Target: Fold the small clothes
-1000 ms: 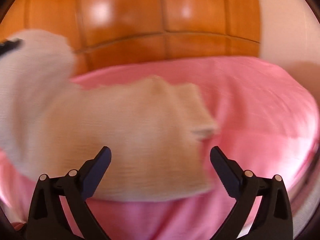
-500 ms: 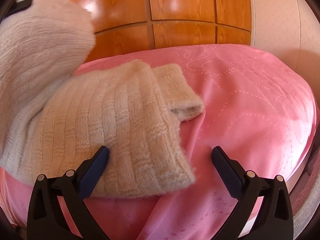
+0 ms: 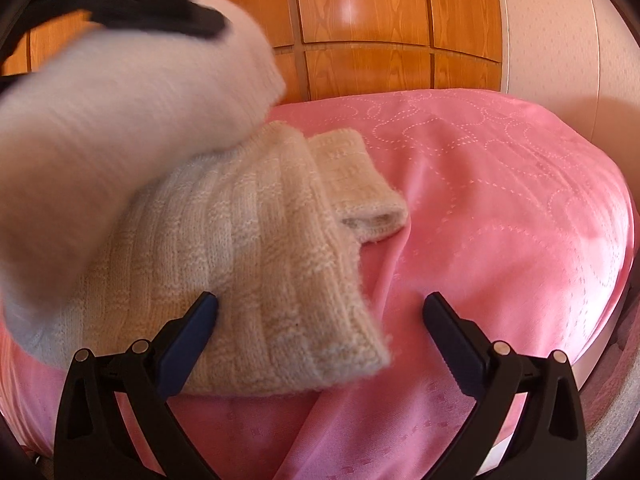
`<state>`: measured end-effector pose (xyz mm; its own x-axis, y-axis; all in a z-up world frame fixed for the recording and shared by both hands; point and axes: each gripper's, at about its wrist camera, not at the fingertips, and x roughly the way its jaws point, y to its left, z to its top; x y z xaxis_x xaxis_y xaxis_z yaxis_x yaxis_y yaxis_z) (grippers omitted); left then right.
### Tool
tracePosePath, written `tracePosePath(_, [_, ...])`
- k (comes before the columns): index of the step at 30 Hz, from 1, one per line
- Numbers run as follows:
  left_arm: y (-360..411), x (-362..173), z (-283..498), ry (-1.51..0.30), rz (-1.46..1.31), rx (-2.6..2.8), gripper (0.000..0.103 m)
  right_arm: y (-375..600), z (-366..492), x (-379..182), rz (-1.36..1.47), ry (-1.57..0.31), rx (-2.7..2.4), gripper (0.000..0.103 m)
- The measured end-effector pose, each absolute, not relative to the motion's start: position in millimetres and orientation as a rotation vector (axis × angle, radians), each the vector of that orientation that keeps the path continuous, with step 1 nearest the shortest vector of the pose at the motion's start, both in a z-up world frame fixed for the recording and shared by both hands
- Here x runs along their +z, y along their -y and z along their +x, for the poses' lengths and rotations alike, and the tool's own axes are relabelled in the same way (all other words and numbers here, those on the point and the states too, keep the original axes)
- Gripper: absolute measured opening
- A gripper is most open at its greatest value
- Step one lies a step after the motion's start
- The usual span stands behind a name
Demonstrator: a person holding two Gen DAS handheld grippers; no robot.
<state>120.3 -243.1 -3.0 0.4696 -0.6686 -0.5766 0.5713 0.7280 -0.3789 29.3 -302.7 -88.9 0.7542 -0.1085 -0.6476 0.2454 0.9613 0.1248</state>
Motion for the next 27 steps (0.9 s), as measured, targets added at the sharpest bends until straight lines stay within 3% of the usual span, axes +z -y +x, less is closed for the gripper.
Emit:
tracePosePath(3, [234,2,114,-0.757,-0.194,-0.834,0.041,305,29,-89,0.207,-0.691,-0.190,0.101])
tracePosePath(5, [222,10,107,-0.711,-0.200,-0.835,0.058,305,28,-89,0.205,-0.688,-0.188,0.101])
tracePosePath(8, [196,19,97,-0.633,-0.224,-0.772,0.059,306,26,-90,0.207,-0.677,-0.185,0.101])
tracePosePath(11, [164,20,98,-0.593,-0.271,-0.649,0.068,310,26,-88,0.206,-0.694,-0.163,0.101])
tracePosePath(18, [91,-7,101,-0.599,-0.320,-0.371,0.068,348,21,-66,0.273,-0.834,-0.175,0.101])
tracePosePath(27, [85,-48,100,-0.691,-0.232,-0.289,0.071,404,-6,-7,0.470,-0.704,-0.364,0.101])
